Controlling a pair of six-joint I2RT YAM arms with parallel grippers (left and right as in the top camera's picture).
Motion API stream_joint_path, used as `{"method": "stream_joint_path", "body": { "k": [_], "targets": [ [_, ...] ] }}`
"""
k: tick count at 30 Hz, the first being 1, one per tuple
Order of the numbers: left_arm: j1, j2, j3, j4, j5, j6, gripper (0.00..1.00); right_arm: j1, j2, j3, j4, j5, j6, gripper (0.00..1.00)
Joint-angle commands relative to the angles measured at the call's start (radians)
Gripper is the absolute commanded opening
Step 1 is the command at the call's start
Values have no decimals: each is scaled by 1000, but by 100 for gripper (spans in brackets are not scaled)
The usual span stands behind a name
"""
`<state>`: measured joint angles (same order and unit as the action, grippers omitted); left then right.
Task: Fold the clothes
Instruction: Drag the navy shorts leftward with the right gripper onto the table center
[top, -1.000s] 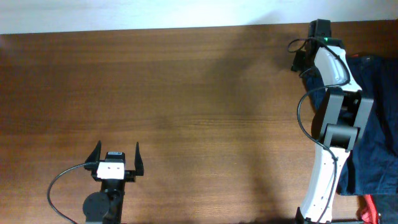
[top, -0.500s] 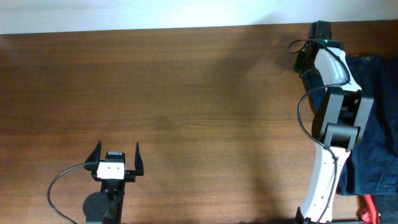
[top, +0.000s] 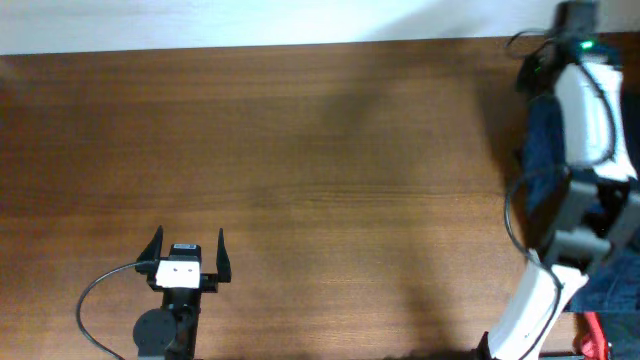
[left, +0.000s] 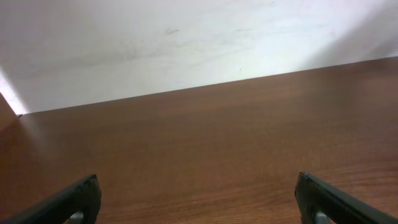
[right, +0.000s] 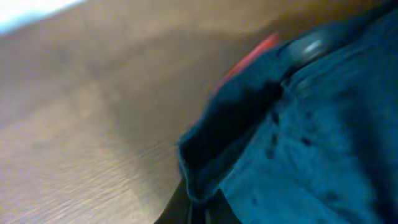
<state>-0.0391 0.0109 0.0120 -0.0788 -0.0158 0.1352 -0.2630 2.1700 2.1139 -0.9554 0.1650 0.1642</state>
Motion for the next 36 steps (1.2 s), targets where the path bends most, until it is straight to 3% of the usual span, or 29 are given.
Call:
{"method": "stream_joint_path", "body": {
  "k": [1,6,12,18,25,28,29,31,33,34,36],
  "targets": [
    [-3,-6,-3,-4,-6,13,99,5,-196,36,-36,-1,-18,4],
    [-3,-6,-3,-4,-6,13,99,70,-341,36,-90,-2,-22,4],
    [-3,-6,-3,-4,-6,13,99,357,-372,36,-119,-99,-35,4],
    [-3,-6,-3,-4,-6,13,99,694,-213,35,4,-208,10,4],
    [-3,-6,-3,-4,-6,13,99,942,9,35,176,-211,-42,4],
    [-3,-6,-3,-4,-6,13,99,1002,27,35,205,-211,-98,6],
    [-3,-6,-3,-4,-6,13,99,1020,26,36,212,-210,-109,10],
    [-3,-6,-3,-4,-6,13,99,1046,13,37,219,-210,-108,41],
    [-3,-6,-3,-4,-6,13,99,1048,-11,37,210,-210,-108,64],
    [-3,-6,-3,-4,-6,13,99,1044,-35,37,200,-210,-108,72],
    [-3,-6,-3,-4,-6,13,99,1031,-84,39,170,-209,-108,78]
  ]
}}
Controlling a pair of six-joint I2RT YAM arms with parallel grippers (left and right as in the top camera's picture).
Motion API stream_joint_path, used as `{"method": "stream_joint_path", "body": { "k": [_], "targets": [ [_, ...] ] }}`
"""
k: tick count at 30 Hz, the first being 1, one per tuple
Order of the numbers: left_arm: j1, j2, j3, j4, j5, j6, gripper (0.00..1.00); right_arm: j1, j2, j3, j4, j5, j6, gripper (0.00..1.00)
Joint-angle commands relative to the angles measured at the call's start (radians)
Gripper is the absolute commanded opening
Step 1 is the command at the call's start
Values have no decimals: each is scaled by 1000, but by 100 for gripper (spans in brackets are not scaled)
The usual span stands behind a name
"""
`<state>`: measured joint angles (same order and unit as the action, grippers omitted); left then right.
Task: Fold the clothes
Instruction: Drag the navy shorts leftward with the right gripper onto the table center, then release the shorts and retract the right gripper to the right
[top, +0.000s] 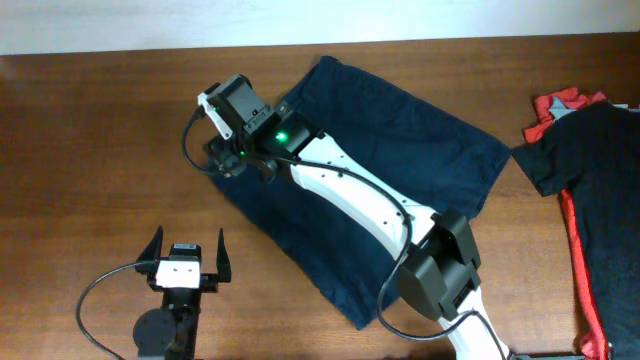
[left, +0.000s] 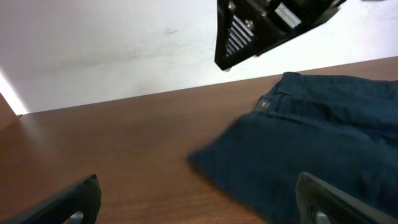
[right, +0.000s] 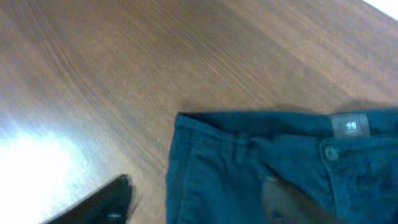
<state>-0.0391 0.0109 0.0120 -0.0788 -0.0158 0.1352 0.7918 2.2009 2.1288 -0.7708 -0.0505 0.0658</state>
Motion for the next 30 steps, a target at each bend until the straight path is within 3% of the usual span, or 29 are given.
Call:
{"method": "stream_joint_path", "body": {
  "k": [1,5,11,13,15,21,30],
  "targets": [
    [-3,-6,-3,-4,-6,13,99,-36,-150,24,-42,10,-10,79],
    [-3,-6,-3,-4,-6,13,99,-126,-290,24,-224,17,-5,81],
    [-3,-6,-3,-4,-6,13,99,-413,-399,24,-518,17,5,83],
    [-3,-6,-3,-4,-6,13,99,-533,-394,24,-605,16,6,95],
    [-3,-6,-3,-4,-7,13,99,-632,-383,22,-661,17,5,99],
    [-3,-6,-3,-4,-6,13,99,-825,-365,22,-692,16,5,98],
    [-3,-6,-3,-4,-7,13,99,-930,-365,22,-692,17,5,98]
  ]
}}
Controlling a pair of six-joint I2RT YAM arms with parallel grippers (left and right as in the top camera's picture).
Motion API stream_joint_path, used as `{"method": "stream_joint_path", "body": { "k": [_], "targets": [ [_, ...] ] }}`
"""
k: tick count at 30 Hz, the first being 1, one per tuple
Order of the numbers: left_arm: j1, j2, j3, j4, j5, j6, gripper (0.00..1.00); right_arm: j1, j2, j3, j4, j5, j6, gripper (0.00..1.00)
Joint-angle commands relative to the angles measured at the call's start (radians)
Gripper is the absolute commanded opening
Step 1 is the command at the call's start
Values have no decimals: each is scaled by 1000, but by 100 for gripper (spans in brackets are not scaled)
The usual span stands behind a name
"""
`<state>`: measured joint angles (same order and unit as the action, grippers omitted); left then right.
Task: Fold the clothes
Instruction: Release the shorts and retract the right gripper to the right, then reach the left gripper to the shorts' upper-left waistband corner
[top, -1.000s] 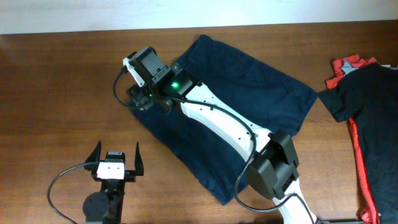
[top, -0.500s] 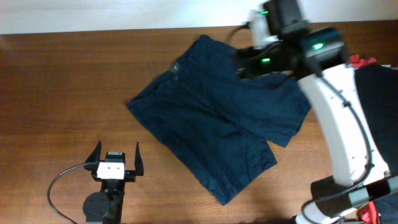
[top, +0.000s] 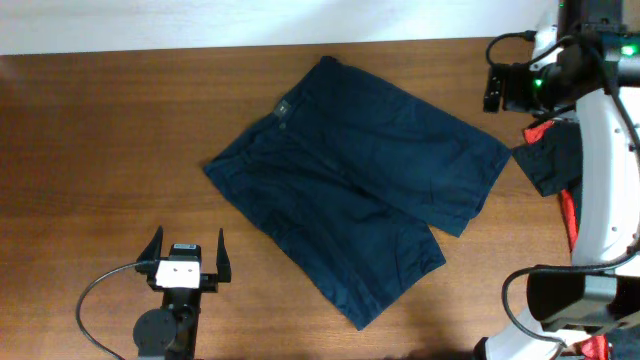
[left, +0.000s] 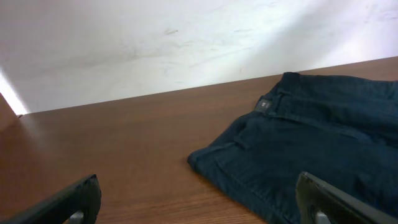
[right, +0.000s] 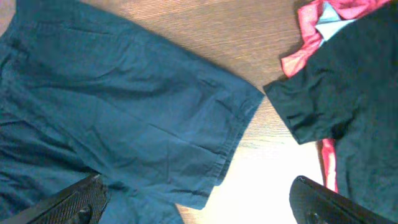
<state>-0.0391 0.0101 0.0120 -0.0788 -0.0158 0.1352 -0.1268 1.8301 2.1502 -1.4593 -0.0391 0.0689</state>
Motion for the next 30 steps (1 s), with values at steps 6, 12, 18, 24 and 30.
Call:
{"method": "stream_joint_path", "body": {
  "k": [6,12,18,24,30],
  "targets": [
    [-3,-5,-3,-4,-6,13,99,-11,5,0,-3,5,2,98],
    [-3,-5,-3,-4,-6,13,99,-11,5,0,-3,5,2,98],
    [-3,-5,-3,-5,7,12,99,-11,5,0,-3,5,2,98],
    [-3,-5,-2,25,235,8,99,-11,5,0,-3,5,2,98],
    [-3,16,117,25,260,-82,99,-11,5,0,-3,5,2,98]
  ]
}}
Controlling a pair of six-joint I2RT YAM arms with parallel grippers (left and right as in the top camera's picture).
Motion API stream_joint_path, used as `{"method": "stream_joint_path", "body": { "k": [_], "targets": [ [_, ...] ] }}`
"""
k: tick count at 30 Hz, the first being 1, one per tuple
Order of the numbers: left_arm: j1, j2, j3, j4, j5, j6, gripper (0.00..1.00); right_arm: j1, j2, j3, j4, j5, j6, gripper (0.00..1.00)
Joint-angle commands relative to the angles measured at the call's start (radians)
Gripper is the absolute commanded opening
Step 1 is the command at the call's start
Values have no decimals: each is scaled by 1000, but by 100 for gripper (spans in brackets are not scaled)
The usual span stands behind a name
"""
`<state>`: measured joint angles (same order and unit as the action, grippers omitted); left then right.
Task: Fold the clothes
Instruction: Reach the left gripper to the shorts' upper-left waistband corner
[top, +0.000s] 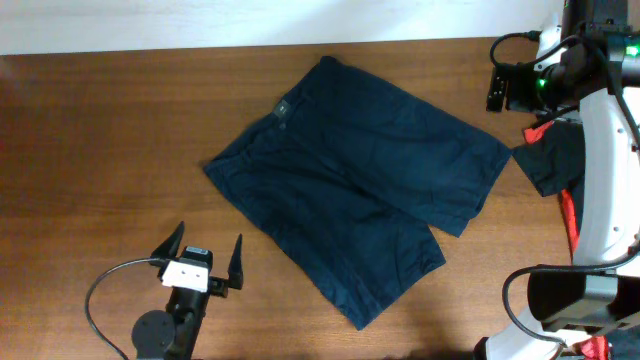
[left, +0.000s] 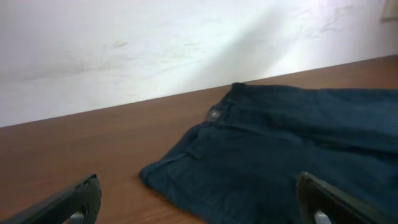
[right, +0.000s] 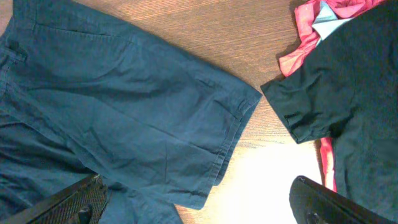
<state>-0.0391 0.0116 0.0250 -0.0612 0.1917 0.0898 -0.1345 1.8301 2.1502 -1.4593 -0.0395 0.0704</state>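
Dark navy shorts (top: 350, 190) lie spread flat across the middle of the table, waistband toward the far left and legs toward the right front. My left gripper (top: 208, 255) is open near the front edge, aimed at the shorts' near-left corner (left: 186, 180) and a little short of it. Nothing is between its fingers (left: 68, 202). My right gripper (top: 495, 88) hangs open, high over the far right. It looks down on the shorts' leg hem (right: 230, 137), and its fingers (right: 81, 199) hold nothing.
A pile of black and red clothes (top: 585, 170) lies at the table's right edge, just beside the shorts' leg (right: 348, 74). A white wall (left: 186, 43) runs behind the far table edge. The left arm's cable (top: 100, 300) loops at the front left.
My left gripper has shifted a little to the right and turned toward the shorts, which now fill more of its view. The right arm and the shorts have barely changed.
At first the table was bare and my right gripper was shut on blue cloth at the right-hand pile. Then the right arm reached to the far left with the shorts laid across the table. Later it was back at the far right, open, the shorts lying flat.
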Motion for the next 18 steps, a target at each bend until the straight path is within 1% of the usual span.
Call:
{"method": "stream_joint_path", "body": {
  "k": [1,3,6,8,9,11,13,15,16,17,18],
  "targets": [
    [-3,23,133,8,52,-37,99,-3,5,0,-3,6,0,99],
    [-3,54,205,8,52,-37,99,-3,5,0,-3,6,0,98],
    [-3,149,348,8,53,-24,99,-3,5,0,-3,6,0,98],
    [-3,230,438,6,58,-4,99,-3,5,0,-3,6,0,98],
    [-3,309,517,-5,71,19,99,-3,5,0,-3,6,0,98],
    [-3,394,598,-24,93,45,100,-3,5,0,-3,6,0,98],
    [-4,547,737,-76,130,72,99,-3,5,0,-3,6,0,98],
    [-4,743,913,-177,154,101,99,-3,5,0,-3,5,0,98],
    [-4,806,970,-216,161,113,99,-3,5,0,-3,6,0,99],
    [-4,935,1099,-310,169,131,99,-3,5,0,-3,6,0,98],
    [-4,1013,1180,-373,179,143,99,-3,5,0,-3,6,0,98]
  ]
}}
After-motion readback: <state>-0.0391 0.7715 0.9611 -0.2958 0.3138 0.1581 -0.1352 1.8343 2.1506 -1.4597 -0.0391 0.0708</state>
